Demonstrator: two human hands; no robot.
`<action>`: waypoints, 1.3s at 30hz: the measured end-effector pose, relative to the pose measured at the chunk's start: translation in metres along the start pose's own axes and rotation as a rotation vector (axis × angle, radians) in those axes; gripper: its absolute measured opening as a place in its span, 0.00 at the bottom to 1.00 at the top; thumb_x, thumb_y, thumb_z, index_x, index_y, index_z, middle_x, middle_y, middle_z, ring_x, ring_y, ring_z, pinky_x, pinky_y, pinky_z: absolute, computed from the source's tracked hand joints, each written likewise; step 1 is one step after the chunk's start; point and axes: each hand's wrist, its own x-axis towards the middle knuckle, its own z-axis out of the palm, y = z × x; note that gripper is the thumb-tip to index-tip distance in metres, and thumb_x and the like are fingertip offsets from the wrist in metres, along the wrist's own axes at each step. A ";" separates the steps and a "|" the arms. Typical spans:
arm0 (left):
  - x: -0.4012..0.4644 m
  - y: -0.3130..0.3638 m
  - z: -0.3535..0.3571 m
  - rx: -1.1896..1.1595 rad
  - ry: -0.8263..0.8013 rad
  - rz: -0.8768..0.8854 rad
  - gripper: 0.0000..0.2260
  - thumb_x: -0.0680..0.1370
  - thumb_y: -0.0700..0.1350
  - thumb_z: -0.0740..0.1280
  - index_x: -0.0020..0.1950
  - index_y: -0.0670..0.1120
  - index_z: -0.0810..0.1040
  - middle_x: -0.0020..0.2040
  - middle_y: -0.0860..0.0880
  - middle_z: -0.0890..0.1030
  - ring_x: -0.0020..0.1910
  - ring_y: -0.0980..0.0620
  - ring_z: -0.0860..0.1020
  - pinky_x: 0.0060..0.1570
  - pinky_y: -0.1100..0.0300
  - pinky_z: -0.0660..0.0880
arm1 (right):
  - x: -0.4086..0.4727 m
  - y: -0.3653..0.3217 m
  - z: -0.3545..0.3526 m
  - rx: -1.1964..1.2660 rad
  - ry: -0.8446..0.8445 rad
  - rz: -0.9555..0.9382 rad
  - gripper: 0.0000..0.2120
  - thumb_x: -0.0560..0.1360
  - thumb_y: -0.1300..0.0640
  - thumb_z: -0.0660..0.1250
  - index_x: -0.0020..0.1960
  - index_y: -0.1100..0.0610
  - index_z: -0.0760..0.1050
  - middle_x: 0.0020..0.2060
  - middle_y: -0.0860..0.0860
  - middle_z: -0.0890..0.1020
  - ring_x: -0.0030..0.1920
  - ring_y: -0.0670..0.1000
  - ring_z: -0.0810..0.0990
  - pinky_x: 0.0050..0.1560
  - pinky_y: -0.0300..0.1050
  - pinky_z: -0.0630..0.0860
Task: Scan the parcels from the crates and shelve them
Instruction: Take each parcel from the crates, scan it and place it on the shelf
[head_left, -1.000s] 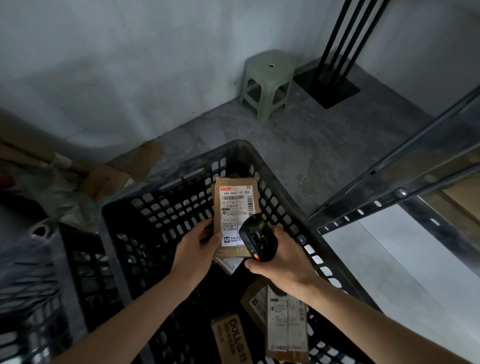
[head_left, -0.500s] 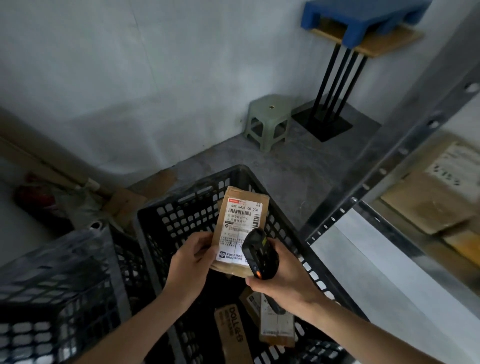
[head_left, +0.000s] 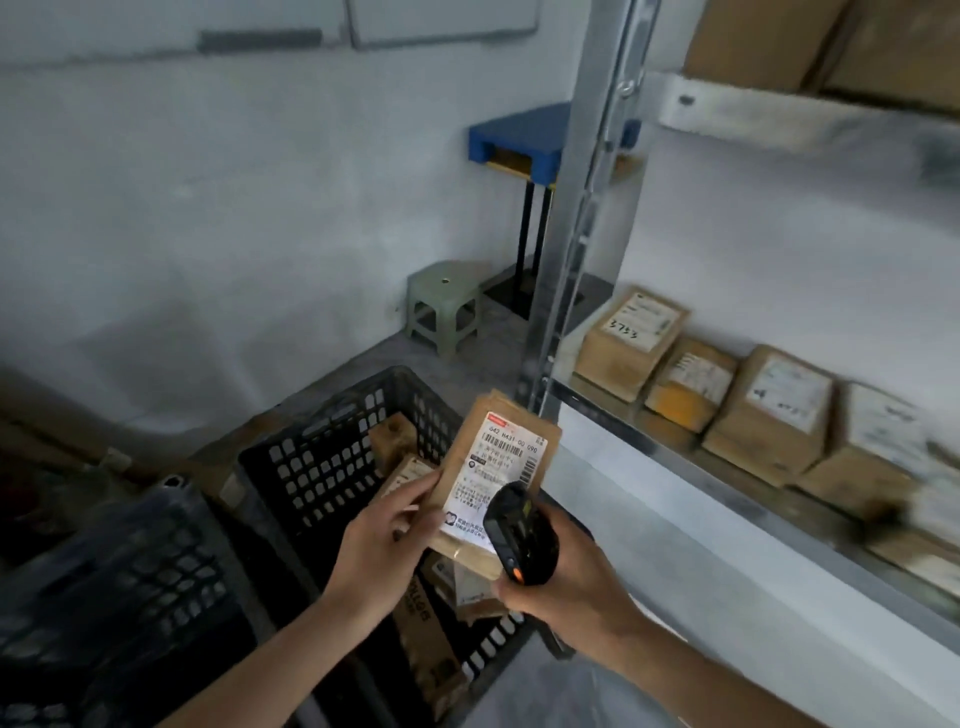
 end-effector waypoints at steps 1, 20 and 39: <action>-0.011 0.009 0.004 -0.007 -0.012 0.020 0.17 0.80 0.44 0.69 0.68 0.59 0.77 0.54 0.60 0.85 0.51 0.62 0.83 0.50 0.66 0.79 | -0.015 0.000 -0.007 -0.011 0.012 0.009 0.36 0.62 0.49 0.80 0.68 0.42 0.72 0.58 0.38 0.82 0.61 0.40 0.79 0.64 0.45 0.78; -0.195 0.210 0.192 0.027 -0.262 0.323 0.14 0.79 0.44 0.70 0.64 0.55 0.79 0.48 0.57 0.87 0.48 0.56 0.85 0.52 0.53 0.83 | -0.350 0.032 -0.265 -0.526 0.415 0.181 0.41 0.59 0.31 0.77 0.69 0.38 0.68 0.57 0.37 0.80 0.59 0.45 0.79 0.55 0.47 0.77; -0.364 0.361 0.370 0.144 -0.427 0.558 0.15 0.79 0.45 0.70 0.53 0.68 0.76 0.46 0.60 0.85 0.45 0.60 0.84 0.46 0.54 0.84 | -0.639 0.065 -0.444 -0.838 0.518 0.373 0.35 0.65 0.25 0.72 0.64 0.42 0.70 0.54 0.41 0.79 0.54 0.48 0.79 0.48 0.46 0.72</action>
